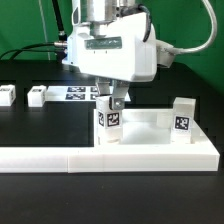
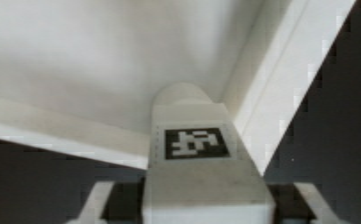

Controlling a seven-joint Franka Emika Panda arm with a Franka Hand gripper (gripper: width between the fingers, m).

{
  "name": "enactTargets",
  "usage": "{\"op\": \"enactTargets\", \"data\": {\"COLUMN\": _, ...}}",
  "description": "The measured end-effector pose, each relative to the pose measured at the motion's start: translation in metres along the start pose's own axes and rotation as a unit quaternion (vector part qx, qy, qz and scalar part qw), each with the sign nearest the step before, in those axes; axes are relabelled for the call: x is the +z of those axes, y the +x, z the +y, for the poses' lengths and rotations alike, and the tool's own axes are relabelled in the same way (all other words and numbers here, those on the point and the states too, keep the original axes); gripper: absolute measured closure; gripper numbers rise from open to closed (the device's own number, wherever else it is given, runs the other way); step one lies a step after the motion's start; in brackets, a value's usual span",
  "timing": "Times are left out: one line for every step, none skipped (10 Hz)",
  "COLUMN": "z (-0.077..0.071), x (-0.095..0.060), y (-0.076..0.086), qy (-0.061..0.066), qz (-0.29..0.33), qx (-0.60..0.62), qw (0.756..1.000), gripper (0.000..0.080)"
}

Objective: Assemble square table

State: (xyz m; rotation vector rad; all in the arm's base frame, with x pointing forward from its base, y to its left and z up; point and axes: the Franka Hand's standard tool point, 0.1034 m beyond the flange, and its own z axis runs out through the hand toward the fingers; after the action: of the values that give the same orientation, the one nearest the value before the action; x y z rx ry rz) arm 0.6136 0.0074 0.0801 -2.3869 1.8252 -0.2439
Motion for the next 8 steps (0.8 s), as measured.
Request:
{"op": "enactTargets", "data": {"z": -0.0001, "x": 0.0001, "y": -0.0016, "qy": 0.000, "qz": -0.001, "qx": 0.029, "qw": 1.000, "gripper": 0.0508}}
{"op": "enactTargets", "data": {"z": -0.0002, "x": 0.0001, "y": -0.0020, "qy": 0.000, "qz": -0.002, "qx": 0.037, "qw": 0.999, "gripper": 0.0508}}
{"op": "enactTargets", "data": {"z": 0.0002, "x": 0.0007, "y": -0.0030, "qy": 0.000, "qz": -0.003, "qx": 0.047, "qw": 0.999, "gripper": 0.0438}}
{"op": "enactTargets", "data": {"z": 0.0003, "x": 0.0008, "y": -0.0030, "qy": 0.000, "qz": -0.003, "qx": 0.039, "qw": 0.999, "gripper": 0.0298}}
{"op": "enactTargets", "data": {"z": 0.0002, "x": 0.0008, "y": -0.0031, "qy": 0.000, "qz": -0.003, "qx": 0.018, "qw": 1.000, "gripper": 0.0298}}
{"op": "enactTargets", "data": {"z": -0.0001, "x": 0.0007, "y": -0.0034, "qy": 0.000, "qz": -0.003, "qx": -0.017, "qw": 1.000, "gripper": 0.0182}}
{"op": "enactTargets", "data": {"z": -0.0005, "x": 0.0005, "y": -0.0033, "qy": 0.001, "qz": -0.003, "qx": -0.053, "qw": 0.999, "gripper": 0.0160}}
{"op": "enactTargets", "data": {"z": -0.0009, "x": 0.0003, "y": -0.0025, "qy": 0.001, "qz": -0.003, "qx": -0.120, "qw": 0.993, "gripper": 0.0160}}
